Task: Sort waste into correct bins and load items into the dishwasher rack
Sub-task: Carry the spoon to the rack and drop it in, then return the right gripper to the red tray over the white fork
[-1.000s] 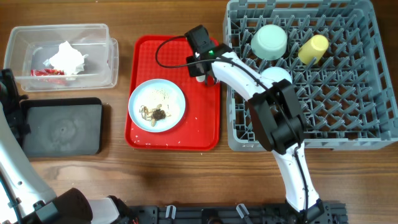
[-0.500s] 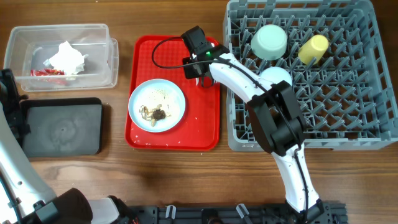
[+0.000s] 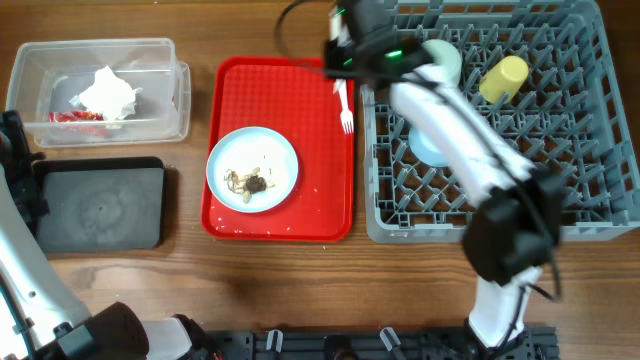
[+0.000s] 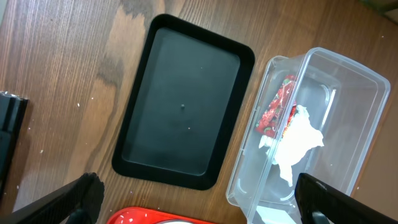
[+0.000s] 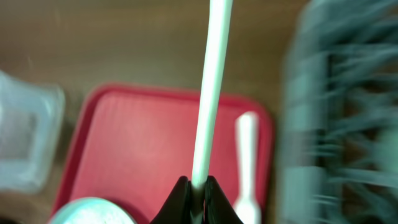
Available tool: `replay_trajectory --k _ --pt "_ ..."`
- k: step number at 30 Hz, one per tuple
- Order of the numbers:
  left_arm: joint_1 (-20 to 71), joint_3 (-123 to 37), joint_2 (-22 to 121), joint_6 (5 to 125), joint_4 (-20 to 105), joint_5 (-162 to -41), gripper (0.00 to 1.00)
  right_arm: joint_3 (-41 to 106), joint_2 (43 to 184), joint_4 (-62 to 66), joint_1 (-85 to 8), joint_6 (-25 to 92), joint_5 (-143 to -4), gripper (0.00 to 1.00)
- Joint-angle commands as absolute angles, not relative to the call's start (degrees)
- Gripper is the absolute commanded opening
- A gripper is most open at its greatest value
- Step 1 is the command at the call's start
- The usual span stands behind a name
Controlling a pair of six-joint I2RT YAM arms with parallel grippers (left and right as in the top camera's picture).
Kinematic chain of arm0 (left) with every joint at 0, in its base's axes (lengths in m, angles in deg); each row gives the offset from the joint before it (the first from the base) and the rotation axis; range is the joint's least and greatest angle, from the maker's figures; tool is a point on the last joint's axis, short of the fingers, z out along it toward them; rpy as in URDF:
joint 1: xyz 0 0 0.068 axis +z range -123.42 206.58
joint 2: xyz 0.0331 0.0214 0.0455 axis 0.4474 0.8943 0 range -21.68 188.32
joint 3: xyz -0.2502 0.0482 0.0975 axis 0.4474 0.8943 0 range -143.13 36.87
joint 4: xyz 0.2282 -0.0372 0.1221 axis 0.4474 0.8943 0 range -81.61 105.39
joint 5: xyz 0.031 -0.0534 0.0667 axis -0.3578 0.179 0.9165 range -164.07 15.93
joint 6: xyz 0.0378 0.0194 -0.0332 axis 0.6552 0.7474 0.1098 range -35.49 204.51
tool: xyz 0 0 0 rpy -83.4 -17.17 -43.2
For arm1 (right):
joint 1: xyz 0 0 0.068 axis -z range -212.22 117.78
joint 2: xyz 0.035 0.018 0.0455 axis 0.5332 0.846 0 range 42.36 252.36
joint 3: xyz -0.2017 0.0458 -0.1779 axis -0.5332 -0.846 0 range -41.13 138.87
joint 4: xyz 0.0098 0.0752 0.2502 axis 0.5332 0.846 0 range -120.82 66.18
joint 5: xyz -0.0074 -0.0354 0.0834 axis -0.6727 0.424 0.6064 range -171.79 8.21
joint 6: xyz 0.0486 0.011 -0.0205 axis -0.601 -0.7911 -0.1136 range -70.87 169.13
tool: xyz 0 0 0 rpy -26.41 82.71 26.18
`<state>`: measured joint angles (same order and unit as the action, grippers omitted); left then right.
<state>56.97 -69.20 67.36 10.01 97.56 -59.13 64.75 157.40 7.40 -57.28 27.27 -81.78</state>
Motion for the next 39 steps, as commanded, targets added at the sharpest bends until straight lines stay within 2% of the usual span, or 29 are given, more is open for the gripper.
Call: replay_trajectory --k 1,8,21,23,24,26,28,35,39 --pt "57.23 -69.09 67.6 9.04 97.63 -58.82 1.0 64.95 152.99 10.61 -52.85 26.3 -81.62 0.04" --pt "57.23 -69.09 67.6 9.02 97.63 -58.82 1.0 62.31 154.49 16.6 -50.2 37.04 -79.7 0.04" --pt "57.23 -69.09 67.6 9.02 97.65 -58.82 1.0 58.55 157.66 16.87 -50.13 36.95 -81.95 0.06" --pt "57.23 -69.09 67.6 9.04 97.63 -58.82 1.0 58.55 157.66 17.15 -50.13 36.95 -82.37 0.12" --pt "57.23 -69.09 67.6 9.04 97.63 -58.82 1.0 58.55 157.66 17.41 -50.13 36.95 -82.32 0.21" --pt "57.23 -69.09 67.6 9.02 97.63 -58.8 1.0 58.55 157.66 17.94 -50.13 36.93 -82.32 0.47" --pt "57.23 -69.09 67.6 9.04 97.63 -58.8 1.0 58.55 157.66 18.22 -50.13 36.82 -82.26 0.63" --pt "57.23 -69.09 67.6 9.04 97.63 -58.82 1.0 58.83 156.22 17.89 -50.24 34.98 -72.79 0.64" --pt "57.23 -69.09 67.6 9.04 97.63 -58.82 1.0 59.03 153.62 13.15 -50.62 33.95 -64.38 0.64"
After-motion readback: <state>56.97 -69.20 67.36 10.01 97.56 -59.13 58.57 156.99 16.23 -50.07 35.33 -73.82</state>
